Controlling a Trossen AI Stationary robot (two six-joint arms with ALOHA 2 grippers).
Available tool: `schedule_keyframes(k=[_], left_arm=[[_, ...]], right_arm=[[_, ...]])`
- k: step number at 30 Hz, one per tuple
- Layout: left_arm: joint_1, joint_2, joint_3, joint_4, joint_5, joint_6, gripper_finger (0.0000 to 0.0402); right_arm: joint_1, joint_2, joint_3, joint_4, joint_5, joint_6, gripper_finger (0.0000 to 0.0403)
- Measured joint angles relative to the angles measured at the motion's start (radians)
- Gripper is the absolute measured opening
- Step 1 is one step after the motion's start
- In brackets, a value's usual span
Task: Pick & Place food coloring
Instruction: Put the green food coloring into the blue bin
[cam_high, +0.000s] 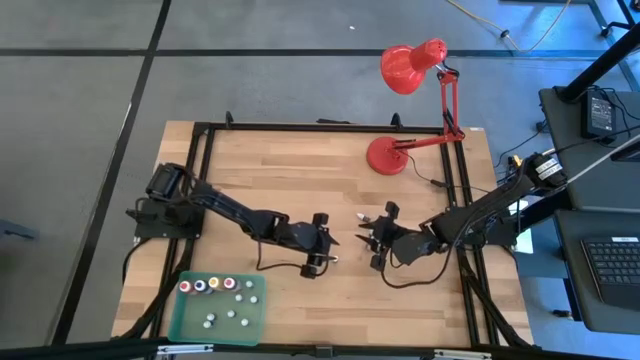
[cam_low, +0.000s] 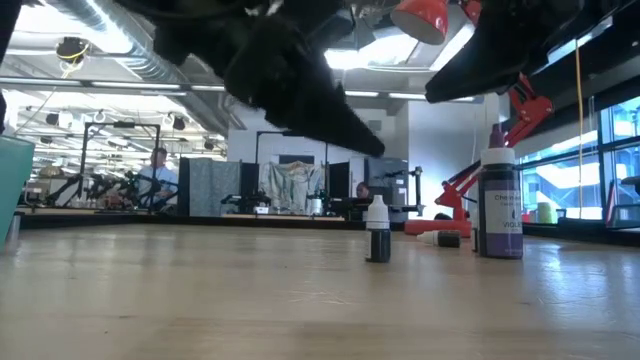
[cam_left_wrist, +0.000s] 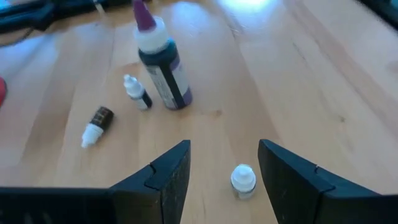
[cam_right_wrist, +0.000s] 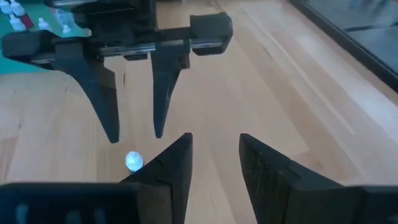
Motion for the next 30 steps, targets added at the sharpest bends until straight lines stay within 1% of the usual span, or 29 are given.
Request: schedule_keyframes(k=[10,13,15,18,22,25,26,29,30], left_arm=[[-0.001,0.049,-0.001,0.042,0.011,-0.002,0.018],[-0.001,0.055,0.0,0.02,0.038,0.009,0.018],[0.002,0.055,0.019,-0.054,0.076,0.032,0.018],[0.003,0.055,0.116,-0.265,0.1,0.024,0.0181],[0.003,0.075,0.251,-0.456,0.081,0.06,0.0179],[0.003,0.106,0.34,-0.533,0.083,0.078,0.0178],[0.003,0.11,0.365,-0.596,0.083,0.079,0.0178],[0.008,0.17,0.453,-0.675,0.082,0.084,0.018],[0.008,0.185,0.475,-0.734,0.08,0.087,0.018]], right_arm=[[-0.001,0.001,-0.008,-0.019,-0.005,0.003,0.0134],[-0.001,0.001,-0.008,-0.019,-0.005,0.004,0.0134],[-0.001,0.001,-0.008,-0.019,-0.005,0.005,0.0134],[-0.001,0.001,-0.008,-0.019,-0.005,0.004,0.0134],[-0.001,0.001,-0.008,-0.019,-0.004,0.003,0.0134],[-0.002,0.001,-0.008,-0.02,-0.005,0.006,0.0134],[-0.002,0.001,-0.008,-0.021,-0.005,0.005,0.0134],[-0.002,0.001,-0.009,-0.035,-0.005,0.013,0.0134],[-0.002,0.001,-0.009,-0.035,-0.005,0.014,0.0134]])
